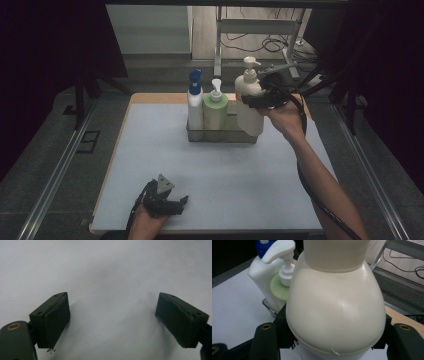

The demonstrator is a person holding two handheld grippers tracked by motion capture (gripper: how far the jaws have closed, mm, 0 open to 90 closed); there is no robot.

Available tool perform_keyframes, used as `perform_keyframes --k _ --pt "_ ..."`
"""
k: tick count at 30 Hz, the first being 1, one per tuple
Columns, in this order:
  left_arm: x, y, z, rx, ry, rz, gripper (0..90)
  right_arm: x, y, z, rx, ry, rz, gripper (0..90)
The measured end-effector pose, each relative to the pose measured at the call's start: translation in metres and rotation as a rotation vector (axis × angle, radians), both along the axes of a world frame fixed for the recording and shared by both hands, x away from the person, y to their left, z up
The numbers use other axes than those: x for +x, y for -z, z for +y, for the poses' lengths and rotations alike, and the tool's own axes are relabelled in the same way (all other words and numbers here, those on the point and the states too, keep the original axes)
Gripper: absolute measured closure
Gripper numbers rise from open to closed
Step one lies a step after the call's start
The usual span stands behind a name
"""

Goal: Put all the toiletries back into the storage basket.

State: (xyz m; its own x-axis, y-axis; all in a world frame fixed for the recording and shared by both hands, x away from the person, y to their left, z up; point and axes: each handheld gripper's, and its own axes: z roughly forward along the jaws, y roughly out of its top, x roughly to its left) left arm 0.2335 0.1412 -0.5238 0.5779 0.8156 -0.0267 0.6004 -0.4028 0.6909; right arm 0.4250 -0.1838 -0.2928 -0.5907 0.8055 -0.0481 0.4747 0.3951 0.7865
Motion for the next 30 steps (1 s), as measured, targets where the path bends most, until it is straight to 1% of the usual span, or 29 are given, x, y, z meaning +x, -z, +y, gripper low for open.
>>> perform_keyframes --k 5,6,15,21,30 --pt "0.0 0.0 0.0 0.002 0.0 0.003 12.3 0.013 0.002 0.001 0.007 0.024 -0.003 37.2" --pt "0.0 0.0 0.0 0.002 0.0 0.003 12.3 0.013 0.002 0.001 0.007 0.024 -0.003 37.2" --pt "0.0 0.0 0.0 -0.001 -0.001 0.001 12.3 0.03 0.007 0.005 0.011 0.049 0.0 37.2" --pt "0.0 0.0 0.0 -0.002 0.0 0.001 12.3 0.041 0.017 0.009 0.016 0.064 0.005 37.2" --pt "0.0 0.0 0.0 -0.003 -0.001 -0.001 12.3 0.051 0.028 0.014 0.017 0.076 0.007 37.2"
